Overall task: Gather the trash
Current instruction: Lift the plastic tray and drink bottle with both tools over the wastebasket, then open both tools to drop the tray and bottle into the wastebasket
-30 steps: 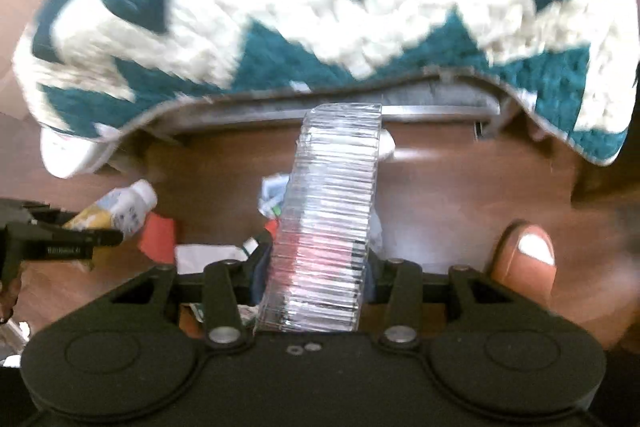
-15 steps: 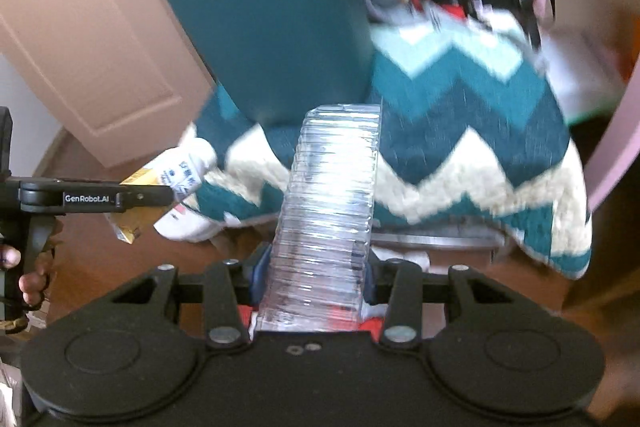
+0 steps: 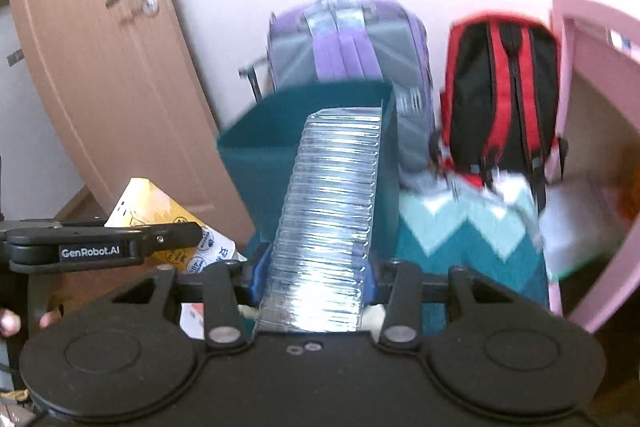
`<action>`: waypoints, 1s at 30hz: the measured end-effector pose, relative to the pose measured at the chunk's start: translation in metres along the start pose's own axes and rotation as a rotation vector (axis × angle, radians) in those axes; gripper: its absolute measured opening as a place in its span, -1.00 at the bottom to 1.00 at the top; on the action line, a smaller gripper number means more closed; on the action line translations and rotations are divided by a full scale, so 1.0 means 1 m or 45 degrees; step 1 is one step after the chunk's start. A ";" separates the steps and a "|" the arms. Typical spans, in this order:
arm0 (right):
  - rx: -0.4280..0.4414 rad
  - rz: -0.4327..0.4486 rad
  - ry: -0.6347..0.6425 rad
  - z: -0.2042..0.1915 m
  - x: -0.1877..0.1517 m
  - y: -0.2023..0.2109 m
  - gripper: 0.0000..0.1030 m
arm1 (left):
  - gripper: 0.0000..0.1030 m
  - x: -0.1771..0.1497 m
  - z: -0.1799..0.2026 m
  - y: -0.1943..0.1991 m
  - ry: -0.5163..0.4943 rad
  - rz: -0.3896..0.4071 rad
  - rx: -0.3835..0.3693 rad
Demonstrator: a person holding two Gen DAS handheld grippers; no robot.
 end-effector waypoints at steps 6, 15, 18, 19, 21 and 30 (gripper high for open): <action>-0.018 0.037 0.050 -0.004 0.056 -0.018 -0.17 | -0.03 0.076 0.010 0.008 -0.002 0.123 0.034; -0.047 0.038 0.100 0.012 0.107 -0.074 -0.17 | -0.03 0.139 0.010 -0.039 -0.017 0.157 0.118; -0.049 0.021 0.093 0.021 0.114 -0.098 -0.17 | -0.03 0.143 0.008 -0.068 -0.020 0.123 0.143; -0.050 0.010 0.087 0.025 0.115 -0.108 -0.17 | -0.03 0.143 0.007 -0.076 -0.023 0.111 0.149; -0.049 -0.010 0.078 0.032 0.116 -0.125 -0.17 | -0.03 0.142 0.005 -0.097 -0.028 0.084 0.159; -0.037 -0.131 0.057 0.052 0.095 -0.186 -0.16 | -0.02 0.113 0.000 -0.176 -0.063 -0.058 0.182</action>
Point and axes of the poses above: each gripper's, at about its wrist camera, not at the fingertips, and y roughly against the way its jaws point, z to its right, x to its top, the point moved 9 cm from there along -y, roughly the way its jaws point, and after that the axes turned 15 degrees about x, right-handed, at the moved point
